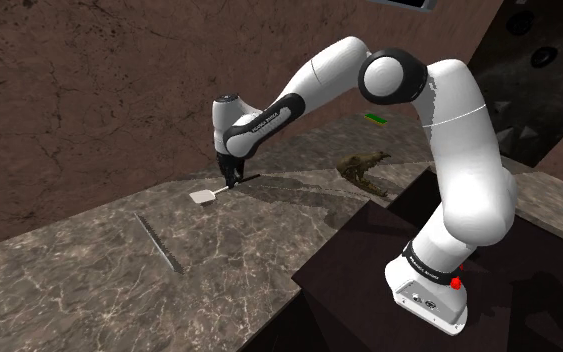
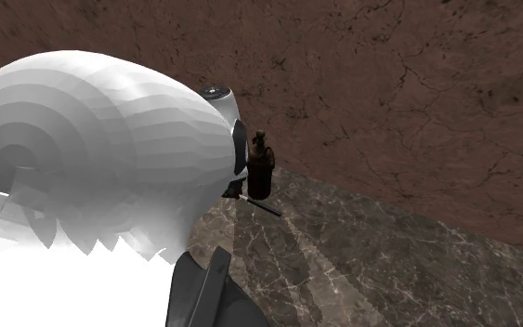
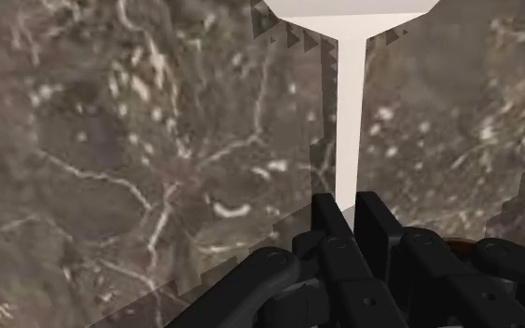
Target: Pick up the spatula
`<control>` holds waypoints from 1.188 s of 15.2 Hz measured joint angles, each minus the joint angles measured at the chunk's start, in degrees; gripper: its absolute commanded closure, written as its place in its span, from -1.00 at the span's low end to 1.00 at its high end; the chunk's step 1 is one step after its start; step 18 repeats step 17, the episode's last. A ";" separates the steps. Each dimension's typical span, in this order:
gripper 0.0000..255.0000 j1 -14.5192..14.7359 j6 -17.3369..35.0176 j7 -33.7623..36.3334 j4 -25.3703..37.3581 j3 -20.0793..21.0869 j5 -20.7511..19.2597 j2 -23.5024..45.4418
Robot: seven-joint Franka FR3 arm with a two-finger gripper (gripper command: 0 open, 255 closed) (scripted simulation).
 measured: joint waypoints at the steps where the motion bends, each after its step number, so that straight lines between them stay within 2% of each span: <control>1: 1.00 0.01 -0.03 0.00 0.05 0.00 0.00 0.03; 18: 1.00 -1.48 -6.78 -1.85 -0.94 2.15 2.58 -7.86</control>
